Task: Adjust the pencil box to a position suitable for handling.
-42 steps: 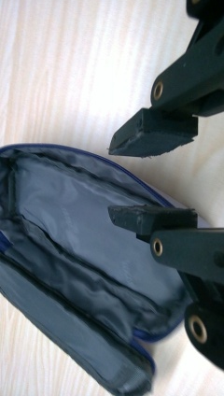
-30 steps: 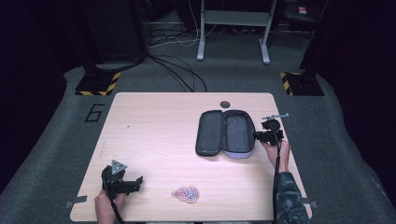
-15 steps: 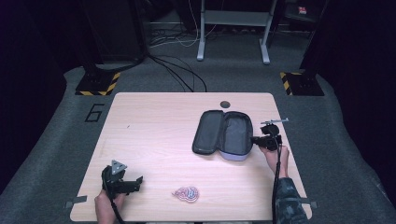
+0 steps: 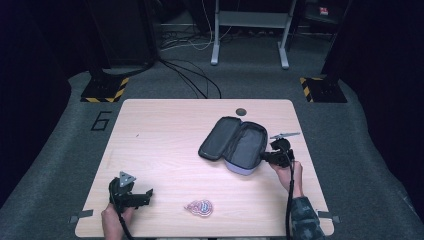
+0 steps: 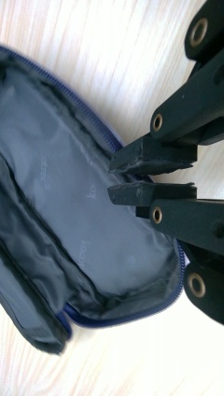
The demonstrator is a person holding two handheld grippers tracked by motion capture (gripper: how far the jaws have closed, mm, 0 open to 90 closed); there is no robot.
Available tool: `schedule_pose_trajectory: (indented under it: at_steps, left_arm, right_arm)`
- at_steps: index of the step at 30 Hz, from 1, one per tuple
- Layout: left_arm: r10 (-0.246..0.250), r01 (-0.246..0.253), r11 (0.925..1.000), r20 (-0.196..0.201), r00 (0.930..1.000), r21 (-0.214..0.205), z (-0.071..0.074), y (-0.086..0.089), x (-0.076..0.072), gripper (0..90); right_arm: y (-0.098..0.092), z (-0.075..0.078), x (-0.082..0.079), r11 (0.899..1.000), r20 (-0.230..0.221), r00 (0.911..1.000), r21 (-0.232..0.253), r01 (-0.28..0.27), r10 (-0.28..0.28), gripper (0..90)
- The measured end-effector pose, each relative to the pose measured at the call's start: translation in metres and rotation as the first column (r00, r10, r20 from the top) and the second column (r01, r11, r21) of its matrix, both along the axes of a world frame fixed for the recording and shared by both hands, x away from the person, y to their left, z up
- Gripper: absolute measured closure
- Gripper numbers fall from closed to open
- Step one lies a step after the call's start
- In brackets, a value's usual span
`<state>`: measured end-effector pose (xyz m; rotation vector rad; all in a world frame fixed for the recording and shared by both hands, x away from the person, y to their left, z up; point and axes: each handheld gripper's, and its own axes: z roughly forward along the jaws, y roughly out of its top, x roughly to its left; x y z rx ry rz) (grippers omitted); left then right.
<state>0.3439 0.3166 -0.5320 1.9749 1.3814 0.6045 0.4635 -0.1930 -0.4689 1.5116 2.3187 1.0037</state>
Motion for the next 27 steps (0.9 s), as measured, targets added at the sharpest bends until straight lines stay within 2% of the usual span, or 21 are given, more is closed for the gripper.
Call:
schedule_pose_trajectory:
  at_steps: [5, 6, 9, 10, 12, 13, 15, 16, 18, 19, 21, 23, 27]
  left_arm:
    - [0.000, 0.000, 1.0000, 0.000, 1.0000, 0.000, 0.000, 0.000, 0.000, 0.7]
    - [0.000, 0.000, 1.0000, 0.000, 1.0000, 0.000, 0.000, 0.000, 0.000, 0.7]
    - [0.000, 0.000, 1.0000, 0.000, 1.0000, 0.000, 0.000, 0.000, 0.000, 0.7]
    - [-0.001, 0.001, 1.0000, -0.001, 1.0000, -0.002, 0.000, 0.000, 0.000, 0.7]
    - [-0.001, 0.001, 1.0000, -0.001, 1.0000, -0.001, 0.000, 0.000, 0.000, 0.7]
    - [0.000, 0.000, 1.0000, -0.001, 1.0000, 0.000, 0.000, 0.000, 0.000, 0.7]
    - [-0.001, 0.001, 1.0000, -0.001, 1.0000, 0.000, 0.000, 0.000, 0.000, 0.7]
    - [-0.001, 0.001, 1.0000, -0.001, 1.0000, -0.001, 0.000, 0.000, 0.000, 0.7]
    - [0.000, 0.000, 1.0000, 0.000, 1.0000, 0.000, 0.000, 0.000, 0.000, 0.7]
    - [-0.001, 0.001, 1.0000, -0.001, 1.0000, 0.000, 0.000, 0.000, 0.000, 0.7]
    - [0.000, 0.000, 1.0000, 0.000, 1.0000, -0.001, 0.000, 0.000, 0.000, 0.7]
    - [0.000, 0.000, 1.0000, 0.000, 1.0000, 0.000, 0.000, 0.000, 0.000, 0.7]
    - [-0.001, 0.001, 1.0000, -0.001, 1.0000, 0.000, 0.000, 0.000, 0.000, 0.7]
  right_arm:
    - [0.009, -0.002, -0.004, 0.999, 0.014, 0.9993, 0.006, -0.035, 0.035, 82.8]
    - [0.011, -0.001, -0.005, 0.999, 0.009, 0.9986, -0.007, -0.051, 0.051, 81.7]
    - [0.010, 0.000, -0.004, 0.999, 0.015, 0.9986, -0.003, -0.052, 0.052, 77.6]
    - [0.006, 0.004, -0.002, 0.999, 0.028, 0.9989, 0.009, -0.037, 0.037, 73.5]
    - [0.004, 0.006, -0.001, 0.999, 0.036, 0.9988, 0.006, -0.033, 0.033, 73.3]
    - [-0.003, 0.010, 0.004, 1.000, 0.053, 0.9985, -0.001, -0.013, 0.013, 72.0]
    - [-0.006, 0.011, 0.006, 1.000, 0.054, 0.9986, 0.001, -0.003, 0.003, 71.5]
    - [-0.010, 0.013, 0.012, 1.000, 0.060, 0.9979, -0.012, 0.025, -0.024, 71.1]
    - [-0.012, 0.013, 0.015, 1.000, 0.066, 0.9975, -0.015, 0.025, -0.024, 71.1]
    - [-0.016, 0.014, 0.023, 0.999, 0.074, 0.9963, -0.016, 0.046, -0.044, 71.2]
    - [-0.018, 0.014, 0.029, 0.998, 0.085, 0.9946, -0.026, 0.062, -0.059, 71.6]
    - [-0.018, 0.014, 0.035, 0.996, 0.115, 0.9903, -0.026, 0.082, -0.078, 72.5]
    - [-0.016, 0.013, 0.042, 0.996, 0.122, 0.9889, -0.029, 0.089, -0.085, 73.0]
